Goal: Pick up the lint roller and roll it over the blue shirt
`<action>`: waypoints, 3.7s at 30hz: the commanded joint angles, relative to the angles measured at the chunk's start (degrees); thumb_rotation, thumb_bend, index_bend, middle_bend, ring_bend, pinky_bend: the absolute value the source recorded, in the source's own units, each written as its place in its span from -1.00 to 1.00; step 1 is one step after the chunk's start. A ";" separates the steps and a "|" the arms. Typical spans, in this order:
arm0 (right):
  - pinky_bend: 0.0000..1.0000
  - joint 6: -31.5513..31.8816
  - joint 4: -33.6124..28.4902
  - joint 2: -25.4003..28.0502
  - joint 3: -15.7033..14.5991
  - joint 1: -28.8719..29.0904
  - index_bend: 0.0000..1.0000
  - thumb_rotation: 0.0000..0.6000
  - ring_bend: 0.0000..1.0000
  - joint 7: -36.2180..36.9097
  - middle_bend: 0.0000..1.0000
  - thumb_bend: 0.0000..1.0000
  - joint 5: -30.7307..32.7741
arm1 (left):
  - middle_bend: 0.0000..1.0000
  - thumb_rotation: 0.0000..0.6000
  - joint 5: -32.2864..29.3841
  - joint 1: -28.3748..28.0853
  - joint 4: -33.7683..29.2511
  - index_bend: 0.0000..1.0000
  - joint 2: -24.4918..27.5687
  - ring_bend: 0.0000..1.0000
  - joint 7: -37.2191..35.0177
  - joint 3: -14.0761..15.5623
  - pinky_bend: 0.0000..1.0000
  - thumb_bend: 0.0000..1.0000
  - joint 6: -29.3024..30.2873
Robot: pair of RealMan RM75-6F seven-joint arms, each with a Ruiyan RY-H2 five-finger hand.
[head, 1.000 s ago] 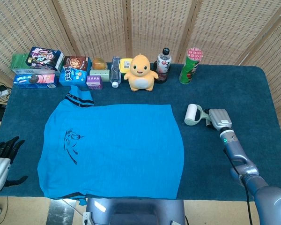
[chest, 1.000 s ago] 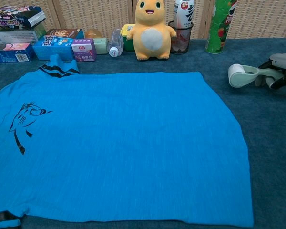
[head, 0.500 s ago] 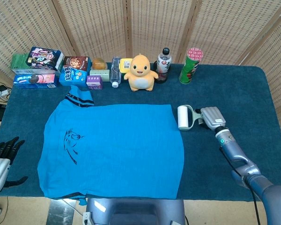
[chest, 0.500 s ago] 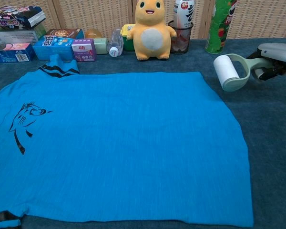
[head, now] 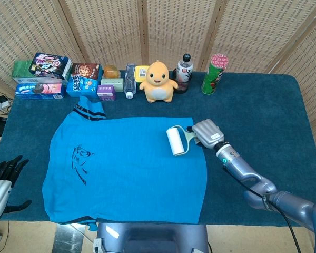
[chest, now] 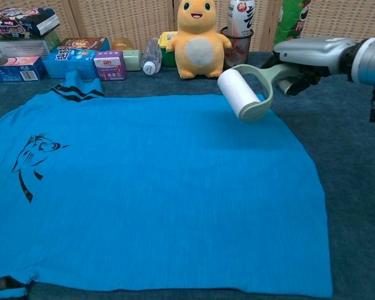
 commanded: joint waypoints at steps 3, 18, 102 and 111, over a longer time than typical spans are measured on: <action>1.00 -3.80 -9.79 -1.82 2.94 5.67 0.01 1.00 0.52 -22.35 0.34 1.00 16.43 | -1.00 1.00 0.20 -0.12 -0.03 -1.00 0.34 -1.00 -0.57 0.23 -0.98 -0.82 -0.37; 1.00 17.40 -20.16 -13.47 1.99 22.06 0.00 1.00 0.53 -64.94 0.34 1.00 63.72 | -1.00 1.00 0.60 -0.59 0.17 -1.00 0.93 -1.00 -1.82 0.88 -0.98 -0.82 -1.62; 1.00 26.35 -13.80 -23.17 -3.20 3.28 0.00 1.00 0.54 -55.53 0.34 1.00 27.37 | -1.00 1.00 1.32 -0.48 -0.06 -1.00 0.65 -1.00 -1.16 1.46 -0.98 -0.82 -1.19; 1.00 28.61 -8.41 -29.32 -4.49 1.61 0.00 1.00 0.54 -50.57 0.34 1.00 18.99 | -1.00 1.00 1.22 -0.47 -0.23 -1.00 0.61 -1.00 -0.84 1.51 -0.98 -0.82 -1.26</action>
